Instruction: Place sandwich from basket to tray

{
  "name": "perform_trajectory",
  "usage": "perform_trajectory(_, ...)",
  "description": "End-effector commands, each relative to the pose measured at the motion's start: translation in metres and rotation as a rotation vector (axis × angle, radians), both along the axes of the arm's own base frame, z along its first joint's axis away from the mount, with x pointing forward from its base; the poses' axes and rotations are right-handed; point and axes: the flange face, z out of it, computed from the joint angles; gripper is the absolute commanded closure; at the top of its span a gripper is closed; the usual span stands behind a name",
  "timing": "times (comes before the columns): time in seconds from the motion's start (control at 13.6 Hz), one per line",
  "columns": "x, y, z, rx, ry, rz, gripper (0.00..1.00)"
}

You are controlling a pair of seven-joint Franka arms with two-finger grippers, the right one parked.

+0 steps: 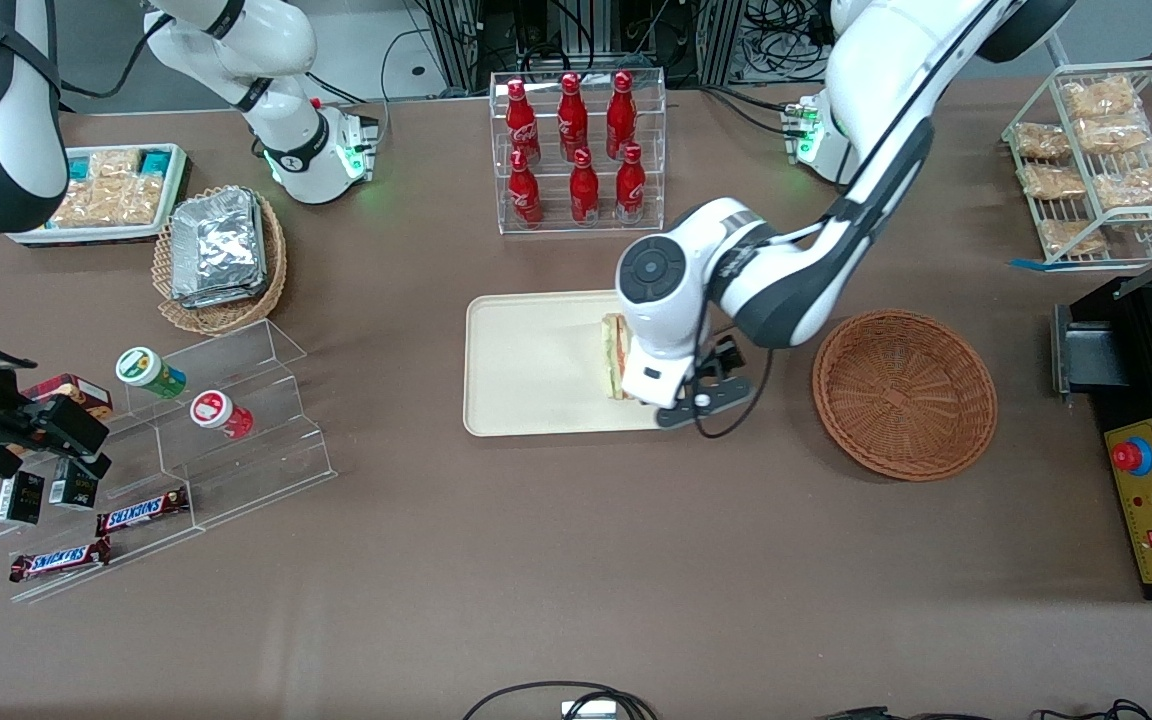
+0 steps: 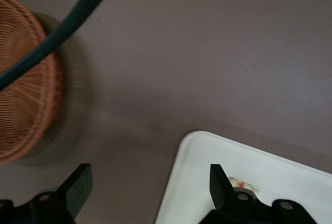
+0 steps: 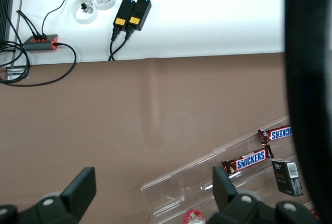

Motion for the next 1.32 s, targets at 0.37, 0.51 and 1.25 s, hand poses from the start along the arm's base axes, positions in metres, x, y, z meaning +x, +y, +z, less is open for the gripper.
perform_trajectory(0.37, 0.039, 0.113, 0.081, 0.022, 0.011, 0.046, 0.00)
perform_trajectory(0.51, 0.046, 0.154, 0.106, -0.006, 0.056, 0.009, 0.00)
perform_trajectory(1.25, 0.020, 0.320, 0.209, -0.156, 0.207, -0.215, 0.00)
